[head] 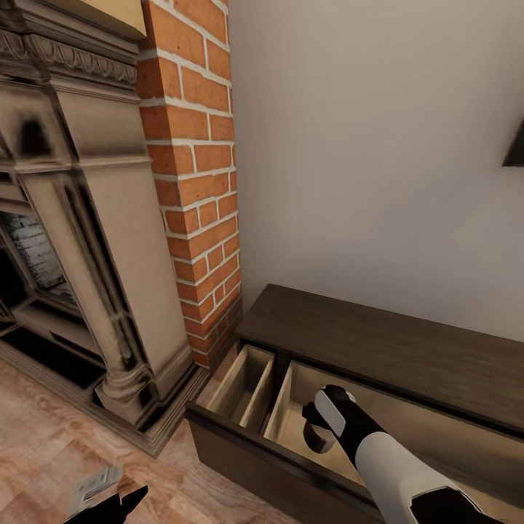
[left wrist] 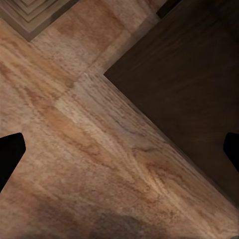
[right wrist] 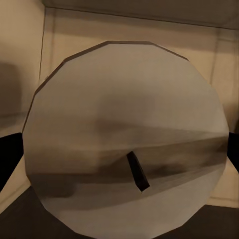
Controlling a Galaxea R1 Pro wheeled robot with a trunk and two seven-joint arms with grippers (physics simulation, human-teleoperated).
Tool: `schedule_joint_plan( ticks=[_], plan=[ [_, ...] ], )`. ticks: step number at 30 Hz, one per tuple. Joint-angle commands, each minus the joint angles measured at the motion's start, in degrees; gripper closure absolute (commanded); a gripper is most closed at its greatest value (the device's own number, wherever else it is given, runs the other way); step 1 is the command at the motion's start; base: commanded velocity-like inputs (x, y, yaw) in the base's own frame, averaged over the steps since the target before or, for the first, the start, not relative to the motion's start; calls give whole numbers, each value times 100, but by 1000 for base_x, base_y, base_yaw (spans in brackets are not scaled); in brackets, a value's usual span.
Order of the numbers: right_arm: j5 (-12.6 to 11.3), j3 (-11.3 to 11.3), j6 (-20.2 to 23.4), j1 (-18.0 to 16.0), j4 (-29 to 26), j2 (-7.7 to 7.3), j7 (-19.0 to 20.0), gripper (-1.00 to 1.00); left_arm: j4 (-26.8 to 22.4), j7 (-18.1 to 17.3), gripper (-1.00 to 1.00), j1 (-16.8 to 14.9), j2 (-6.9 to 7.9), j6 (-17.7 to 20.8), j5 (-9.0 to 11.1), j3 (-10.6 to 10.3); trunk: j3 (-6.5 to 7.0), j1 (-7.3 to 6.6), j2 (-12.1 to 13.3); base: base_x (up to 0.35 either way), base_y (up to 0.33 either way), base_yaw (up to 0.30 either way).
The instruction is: Place each of the two pumpkins and all three candles from the living room inside a cabinet in the living room (use any cabinet), then make sure every cabinet is closed, and position the cauldron so it is next to a table in the living room.
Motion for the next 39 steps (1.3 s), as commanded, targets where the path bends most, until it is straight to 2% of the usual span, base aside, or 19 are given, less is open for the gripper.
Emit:
schedule_joint_plan(
  ticks=[1,10,16,23,29,39],
  plan=[
    [-61,47,18,-3,-8,-2,-44,-100,-5,-28,-100,0,-1,26,-8,9,-5,-1,-2,0,0,0],
    [-43,48,96,-5,9,22,-59,-100,-5,-28,-100,0,-1,25,-9,9,-5,-1,-2,0,0,0],
    [-68,48,174,-9,147,11,77,-100,-5,-28,-100,0,-1,25,-9,9,-5,-1,-2,0,0,0],
    [-35,65,-273,-3,320,4,106,-100,-5,-28,-100,0,-1,25,-9,9,-5,-1,-2,0,0,0],
    [-32,67,-376,-3,395,8,116,-100,-5,-28,-100,0,-1,25,-9,9,-5,-1,-2,0,0,0],
    [-45,53,-148,-35,395,20,107,-100,-5,-28,-100,0,-1,25,-9,9,-5,-1,-2,0,0,0]
  ],
)
